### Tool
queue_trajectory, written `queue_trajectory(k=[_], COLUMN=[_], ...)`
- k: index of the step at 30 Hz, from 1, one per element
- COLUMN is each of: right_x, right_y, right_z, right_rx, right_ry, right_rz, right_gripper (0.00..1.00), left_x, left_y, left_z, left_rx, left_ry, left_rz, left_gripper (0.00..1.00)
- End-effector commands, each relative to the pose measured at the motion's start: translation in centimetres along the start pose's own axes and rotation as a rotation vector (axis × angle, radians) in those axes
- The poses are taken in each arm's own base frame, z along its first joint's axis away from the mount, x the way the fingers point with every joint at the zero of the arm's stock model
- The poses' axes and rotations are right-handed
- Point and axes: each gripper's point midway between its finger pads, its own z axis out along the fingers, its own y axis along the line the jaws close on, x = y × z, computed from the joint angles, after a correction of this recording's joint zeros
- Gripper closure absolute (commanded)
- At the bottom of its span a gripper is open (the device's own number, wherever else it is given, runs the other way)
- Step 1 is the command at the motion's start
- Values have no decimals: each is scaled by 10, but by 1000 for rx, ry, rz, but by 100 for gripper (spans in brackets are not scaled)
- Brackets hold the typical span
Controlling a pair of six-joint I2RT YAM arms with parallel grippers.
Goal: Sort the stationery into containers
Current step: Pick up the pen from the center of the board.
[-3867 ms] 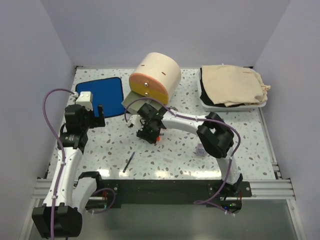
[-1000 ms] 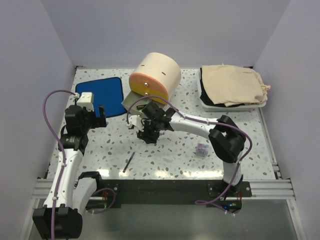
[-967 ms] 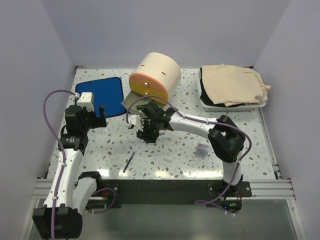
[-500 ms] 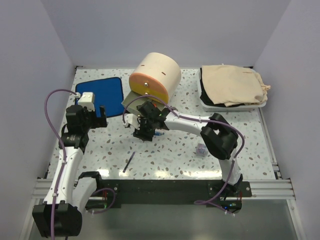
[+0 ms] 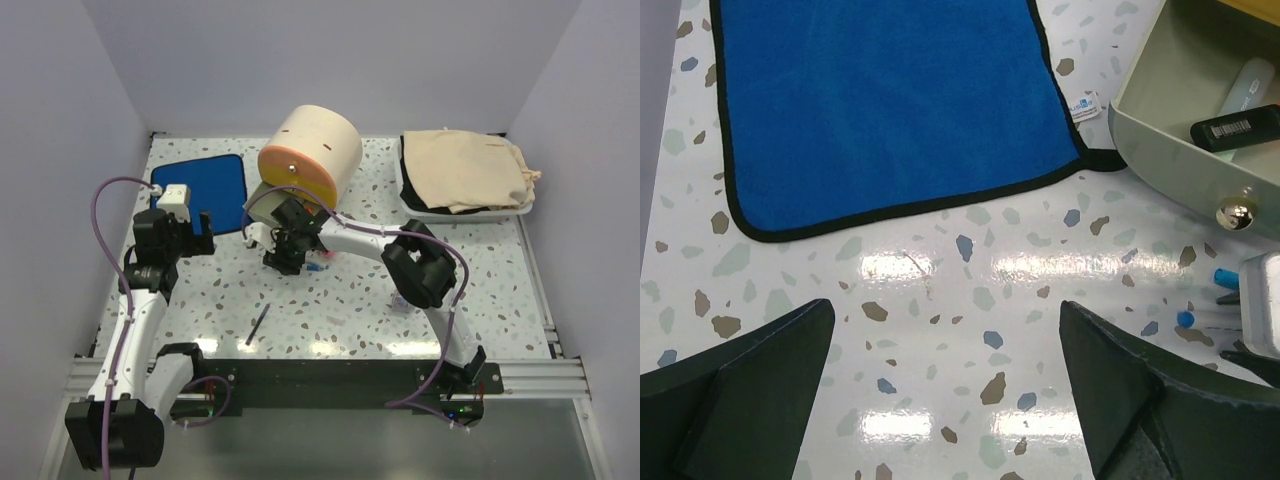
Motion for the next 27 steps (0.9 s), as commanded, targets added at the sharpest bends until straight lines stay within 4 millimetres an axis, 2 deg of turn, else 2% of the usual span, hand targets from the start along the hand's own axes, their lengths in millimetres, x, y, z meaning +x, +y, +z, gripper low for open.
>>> queue_trajectory(k=[1, 2, 3, 4, 6, 7, 9, 13, 14, 18, 20, 22, 23, 26, 27], right_x=[17, 20, 21, 20, 22, 17, 13, -16, -31, -63, -79, -87, -95, -109, -107], right_y=[14, 16, 18, 20, 27, 27, 32, 38, 38, 36, 27, 21, 11, -7, -14], right_z=[3, 1, 1, -2, -4, -11, -19, -51, -68, -109, -128, -138, -147, -157, -152], right_rx=[-88, -98, -102, -106, -116, -111, -113, -102, -90, -49, 3, 33, 80, 152, 163], right_ry=[54, 61, 66, 62, 71, 59, 57, 9, -17, -74, -98, -104, -112, -127, -117], right_rz=[-4, -3, -4, -5, -8, -16, -23, -45, -51, -72, -86, -105, -125, -153, -148], right_gripper=[62, 73, 78, 87, 94, 100, 100, 100, 100, 100, 100, 100, 100, 100, 100], left_x=[-10, -11, -11, -11, -12, -11, -14, -16, -16, -21, -23, -22, -23, -23, -23], left_y=[2, 2, 3, 2, 3, 3, 4, 4, 4, 4, 4, 3, 4, 3, 2], left_z=[1, 1, 1, 1, 1, 1, 0, -2, -3, -6, -8, -10, -11, -12, -12], left_rx=[0, -1, -2, -1, -2, -2, -5, -4, -4, -5, -7, -5, -7, -4, -1], left_ry=[-35, -37, -37, -38, -41, -40, -49, -67, -74, -101, -113, -113, -116, -118, -118], left_rz=[-14, -14, -15, -15, -16, -16, -15, -11, -9, -3, -4, -3, -5, -4, -6], left_gripper=[0, 0, 0, 0, 0, 0, 0, 0, 0, 0, 0, 0, 0, 0, 0])
